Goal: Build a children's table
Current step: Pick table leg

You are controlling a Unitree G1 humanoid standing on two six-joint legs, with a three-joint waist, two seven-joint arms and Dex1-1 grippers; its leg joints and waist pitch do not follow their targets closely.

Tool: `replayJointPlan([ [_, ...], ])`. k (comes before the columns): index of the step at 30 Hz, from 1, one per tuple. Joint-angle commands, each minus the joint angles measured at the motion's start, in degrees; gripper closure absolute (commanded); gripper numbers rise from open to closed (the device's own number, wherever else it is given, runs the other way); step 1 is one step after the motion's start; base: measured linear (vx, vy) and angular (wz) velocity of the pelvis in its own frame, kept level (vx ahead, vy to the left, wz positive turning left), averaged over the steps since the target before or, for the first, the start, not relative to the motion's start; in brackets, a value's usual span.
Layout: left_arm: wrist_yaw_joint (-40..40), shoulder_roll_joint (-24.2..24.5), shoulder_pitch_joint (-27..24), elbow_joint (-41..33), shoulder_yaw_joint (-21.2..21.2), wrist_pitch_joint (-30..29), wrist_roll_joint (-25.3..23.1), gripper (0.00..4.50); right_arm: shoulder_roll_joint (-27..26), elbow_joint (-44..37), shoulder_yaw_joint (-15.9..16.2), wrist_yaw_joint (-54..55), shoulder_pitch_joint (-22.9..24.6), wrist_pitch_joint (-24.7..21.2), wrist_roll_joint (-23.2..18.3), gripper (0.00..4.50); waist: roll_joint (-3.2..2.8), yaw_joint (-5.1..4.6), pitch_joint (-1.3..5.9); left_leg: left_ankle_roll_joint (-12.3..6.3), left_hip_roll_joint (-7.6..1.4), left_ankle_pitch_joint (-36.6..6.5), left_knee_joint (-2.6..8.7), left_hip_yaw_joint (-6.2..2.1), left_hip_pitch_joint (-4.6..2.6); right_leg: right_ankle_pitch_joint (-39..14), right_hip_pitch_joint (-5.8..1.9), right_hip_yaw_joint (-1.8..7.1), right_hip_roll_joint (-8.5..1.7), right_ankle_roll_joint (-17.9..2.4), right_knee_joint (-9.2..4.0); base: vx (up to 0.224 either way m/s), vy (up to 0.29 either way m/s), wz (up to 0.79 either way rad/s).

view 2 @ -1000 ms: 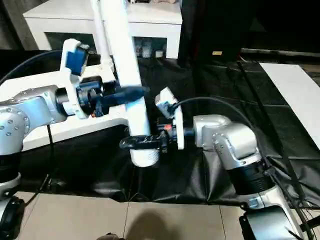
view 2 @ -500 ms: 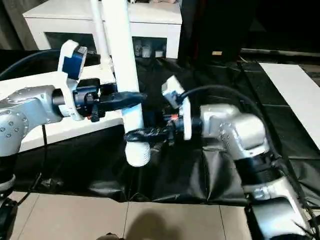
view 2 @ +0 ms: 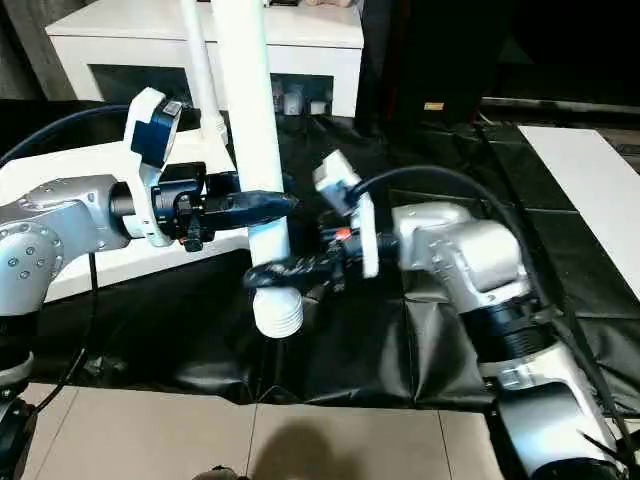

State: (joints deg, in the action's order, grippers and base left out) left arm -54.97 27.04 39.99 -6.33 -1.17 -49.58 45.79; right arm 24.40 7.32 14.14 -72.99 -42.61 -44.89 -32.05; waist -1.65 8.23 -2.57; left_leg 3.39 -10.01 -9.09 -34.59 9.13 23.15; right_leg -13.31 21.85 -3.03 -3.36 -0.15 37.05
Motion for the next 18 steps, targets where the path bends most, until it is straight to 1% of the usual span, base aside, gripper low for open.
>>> replayJointPlan([
  [1, -0.8, 0.4, 0.4, -0.9, -0.7, 0.7, -0.5, 2.66, 0.0, -0.5, 0.3, -0.4, -0.3, 0.0, 0.3, 1.19, 0.31, -0.06, 3.88, -0.62, -2.7, -7.7, 3.55, -0.63, -1.5, -1.2, -2.29, 2.5, -4.4, -12.6, -3.87, 0.0, 0.0, 0.0],
  [4, -1.2, 0.6, 0.4, -0.9, -0.9, 0.8, -0.6, 2.66, 0.0, -0.2, 0.4, -0.7, -0.4, -0.3, 0.0, 1.19, 0.26, -0.04, 3.89, -0.39, -2.72, -7.9, 3.56, -0.64, -1.52, -1.5, -2.31, 2.54, -4.4, -12.5, -3.89, 0.0, 0.0, 0.0],
  [5, -1.3, 0.6, 0.3, -0.8, -0.9, 0.8, -0.8, 2.66, -0.1, -0.1, 0.3, -0.9, -0.5, -0.5, -0.2, 1.37, 0.27, -0.08, 3.93, -0.36, -2.7, -7.8, 3.55, -0.65, -1.53, -1.3, -2.34, 2.51, -4.38, -12.5, -3.87, 0.0, 0.0, 0.0],
  [6, -1.3, 0.6, 0.3, -0.8, -0.9, 0.8, -0.8, 2.66, -0.1, -0.1, 0.3, -0.9, -0.5, -0.7, -0.4, 1.48, 0.31, -0.1, 3.92, -0.47, -2.7, -7.7, 3.54, -0.63, -1.52, -1.0, -2.34, 2.53, -4.38, -12.5, -3.87, 0.0, 0.0, 0.0],
  [7, -1.3, 0.6, 0.3, -0.8, -0.9, 0.8, -0.8, 2.66, -0.1, -0.1, 0.3, -0.9, -0.5, -0.7, -0.4, 1.48, 0.31, -0.1, 3.92, -0.47, -2.7, -7.7, 3.54, -0.63, -1.52, -1.0, -2.34, 2.53, -4.38, -12.5, -3.87, 0.0, 0.0, 0.0],
  [8, -1.5, 0.7, 0.3, -0.8, -0.9, 0.7, -0.8, 2.66, -0.3, -0.1, 0.2, -1.1, -0.6, -1.0, -0.7, 1.66, 0.33, -0.1, 3.91, -0.54, -2.68, -7.7, 3.53, -0.62, -1.52, -1.1, -2.35, 2.53, -4.39, -12.5, -3.87, 0.0, 0.0, 0.0],
  [10, -1.7, 0.7, 0.4, -0.7, -1.0, 0.8, -0.8, 2.66, -0.3, 0.0, 0.2, -1.4, -0.7, -1.4, -0.9, 1.84, 0.29, -0.06, 3.96, -0.6, -2.69, -7.4, 3.5, -0.63, -1.49, -0.7, -2.36, 2.51, -4.37, -12.6, -3.81, 0.0, 0.0, 0.0],
  [11, -1.7, 0.7, 0.4, -0.6, -1.0, 0.9, -0.9, 2.66, -0.3, 0.0, 0.2, -1.6, -0.7, -1.5, -1.1, 1.84, 0.29, -0.05, 3.97, -0.63, -2.7, -7.3, 3.49, -0.63, -1.53, -0.5, -2.35, 2.5, -4.4, -12.7, -3.8, 0.0, 0.0, 0.0],
  [13, -1.8, 0.7, 0.5, -0.4, -1.0, 1.0, -1.0, 2.66, -0.4, 0.0, 0.1, -1.7, -0.7, -1.7, -1.2, 2.11, 0.31, -0.06, 3.95, -0.65, -2.67, -7.3, 3.49, -0.62, -1.5, -0.5, -2.34, 2.49, -4.33, -12.7, -3.77, 0.0, 0.0, 0.0],
  [14, -1.8, 0.6, 0.5, -0.4, -0.9, 1.1, -1.1, 2.66, -0.4, -0.1, 0.1, -1.7, -0.7, -1.8, -1.2, 2.11, 0.34, -0.05, 3.94, -0.62, -2.66, -7.4, 3.49, -0.62, -1.48, -0.8, -2.37, 2.5, -4.37, -12.7, -3.81, 0.0, 0.0, 0.0],
  [18, -1.9, 0.4, 0.6, -0.1, -0.7, 1.3, -1.4, 2.66, -0.3, -0.3, 0.3, -2.0, -0.6, -1.9, -1.0, 2.46, 0.26, 0.0, 3.98, -0.57, -2.68, -7.3, 3.44, -0.62, -1.49, -0.7, -2.37, 2.52, -4.42, -12.6, -3.79, 0.0, 0.0, 0.0],
])
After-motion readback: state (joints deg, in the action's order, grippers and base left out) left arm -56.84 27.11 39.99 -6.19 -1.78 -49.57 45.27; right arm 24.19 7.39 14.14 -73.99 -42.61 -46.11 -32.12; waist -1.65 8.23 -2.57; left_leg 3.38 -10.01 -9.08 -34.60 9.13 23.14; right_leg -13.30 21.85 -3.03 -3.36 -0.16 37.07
